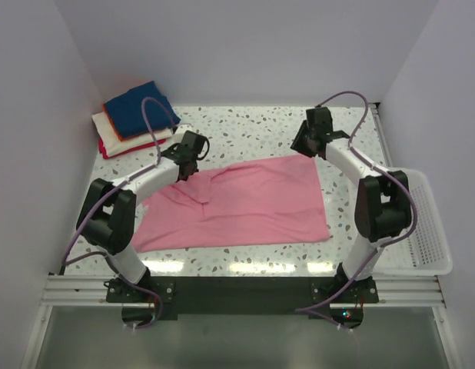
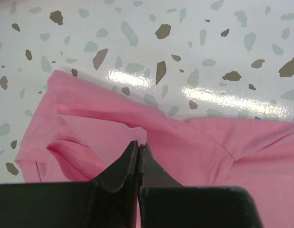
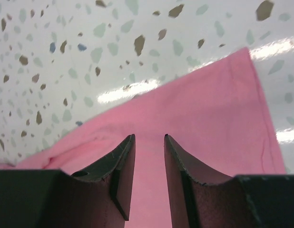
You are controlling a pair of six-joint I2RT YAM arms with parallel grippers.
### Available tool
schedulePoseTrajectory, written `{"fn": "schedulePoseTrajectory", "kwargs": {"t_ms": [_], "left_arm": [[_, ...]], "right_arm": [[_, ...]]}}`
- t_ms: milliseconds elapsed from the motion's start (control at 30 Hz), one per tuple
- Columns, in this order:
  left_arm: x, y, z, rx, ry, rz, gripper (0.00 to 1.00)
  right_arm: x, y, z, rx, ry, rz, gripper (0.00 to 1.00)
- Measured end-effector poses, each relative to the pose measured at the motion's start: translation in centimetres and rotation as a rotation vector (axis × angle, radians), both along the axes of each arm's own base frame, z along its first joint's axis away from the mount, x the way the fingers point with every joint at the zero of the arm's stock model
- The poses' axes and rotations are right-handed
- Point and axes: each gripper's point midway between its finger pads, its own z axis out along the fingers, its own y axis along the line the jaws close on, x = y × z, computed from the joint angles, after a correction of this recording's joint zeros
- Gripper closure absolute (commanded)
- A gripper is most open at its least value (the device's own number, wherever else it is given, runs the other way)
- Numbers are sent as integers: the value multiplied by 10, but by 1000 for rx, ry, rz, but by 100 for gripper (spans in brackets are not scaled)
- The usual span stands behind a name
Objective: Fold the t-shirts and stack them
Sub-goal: Fold the tshirt
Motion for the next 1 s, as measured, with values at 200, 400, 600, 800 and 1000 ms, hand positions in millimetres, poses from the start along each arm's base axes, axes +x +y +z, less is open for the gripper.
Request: {"fn": "schedulePoseTrajectory", "kwargs": {"t_ms": [200, 400, 600, 800, 1000], "left_arm": [[9, 14, 11, -42, -19, 33, 100], [13, 8, 15, -84, -18, 9, 100], [21, 9, 23, -113, -31, 0, 100], [27, 21, 26, -137, -34, 18, 100], [38, 29, 37, -162, -58, 34, 100]], "right_arm": [[31, -46, -29, -45, 88, -118, 65], [50, -84, -64, -91, 186, -206, 65], [54, -88, -83, -121, 230, -220, 65], [55, -89, -91, -143, 250, -227, 69], [56, -91, -96, -156, 259, -228, 89]]}}
